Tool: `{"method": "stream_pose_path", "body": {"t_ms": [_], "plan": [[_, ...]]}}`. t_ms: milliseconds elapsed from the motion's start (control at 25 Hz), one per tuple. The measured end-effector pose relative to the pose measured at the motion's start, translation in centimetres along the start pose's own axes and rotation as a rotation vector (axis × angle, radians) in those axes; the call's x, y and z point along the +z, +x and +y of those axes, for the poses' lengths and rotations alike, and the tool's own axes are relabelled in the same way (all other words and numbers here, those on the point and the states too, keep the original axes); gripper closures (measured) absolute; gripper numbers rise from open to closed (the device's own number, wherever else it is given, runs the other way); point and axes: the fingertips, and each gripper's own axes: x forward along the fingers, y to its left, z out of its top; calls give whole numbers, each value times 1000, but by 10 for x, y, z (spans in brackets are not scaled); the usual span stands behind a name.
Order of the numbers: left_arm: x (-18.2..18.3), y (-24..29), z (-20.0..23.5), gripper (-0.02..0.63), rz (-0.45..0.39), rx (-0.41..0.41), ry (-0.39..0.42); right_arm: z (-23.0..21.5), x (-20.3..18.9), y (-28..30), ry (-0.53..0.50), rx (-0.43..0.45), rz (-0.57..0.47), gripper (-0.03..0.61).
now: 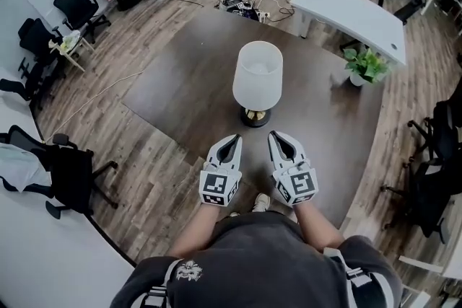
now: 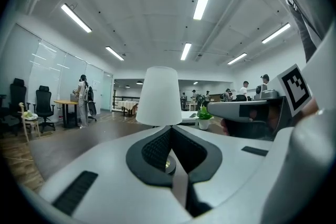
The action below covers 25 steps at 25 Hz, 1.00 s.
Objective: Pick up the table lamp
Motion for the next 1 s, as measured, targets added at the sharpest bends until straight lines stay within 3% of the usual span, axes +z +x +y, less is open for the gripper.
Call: {"method": "stream_pose_path", "body": {"t_ms": [440,1000], "plan": [[-20,45,7,607,30,58,23,-26,-20,13,-21,64,28,552],[-61,92,23,607,79,27,30,-60,-54,48,-15,19,103,552]]}}
